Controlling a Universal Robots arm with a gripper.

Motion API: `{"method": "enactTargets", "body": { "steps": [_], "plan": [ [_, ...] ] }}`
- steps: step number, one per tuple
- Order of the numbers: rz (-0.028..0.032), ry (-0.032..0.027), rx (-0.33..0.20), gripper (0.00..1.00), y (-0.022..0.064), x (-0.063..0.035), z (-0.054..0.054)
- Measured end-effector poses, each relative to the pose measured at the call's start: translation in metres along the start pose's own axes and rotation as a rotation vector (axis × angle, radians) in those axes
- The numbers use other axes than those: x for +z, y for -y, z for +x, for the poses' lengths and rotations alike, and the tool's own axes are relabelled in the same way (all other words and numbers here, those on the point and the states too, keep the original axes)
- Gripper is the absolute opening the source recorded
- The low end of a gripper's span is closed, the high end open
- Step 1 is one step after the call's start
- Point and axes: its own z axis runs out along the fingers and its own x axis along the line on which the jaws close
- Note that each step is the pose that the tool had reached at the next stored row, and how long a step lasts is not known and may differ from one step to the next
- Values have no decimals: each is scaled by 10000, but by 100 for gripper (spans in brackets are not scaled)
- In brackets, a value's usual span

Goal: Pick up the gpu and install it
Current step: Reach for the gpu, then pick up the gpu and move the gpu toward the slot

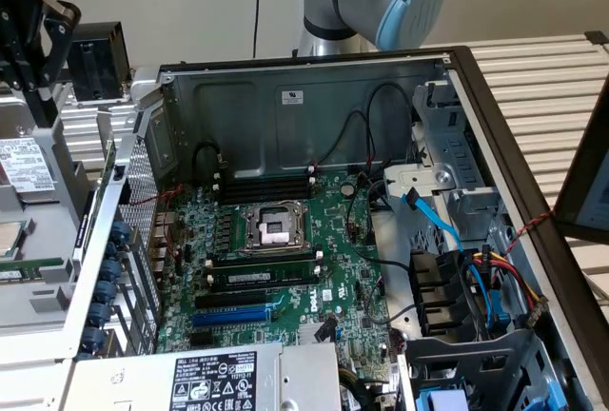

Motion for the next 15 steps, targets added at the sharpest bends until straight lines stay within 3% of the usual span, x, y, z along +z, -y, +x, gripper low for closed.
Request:
{"method": "enactTargets", "body": {
  "steps": [5, 15],
  "plan": [
    [0, 0, 0, 11, -49, 9, 64],
    [1, -1, 0, 11, -69, 69, 126]
  ]
}}
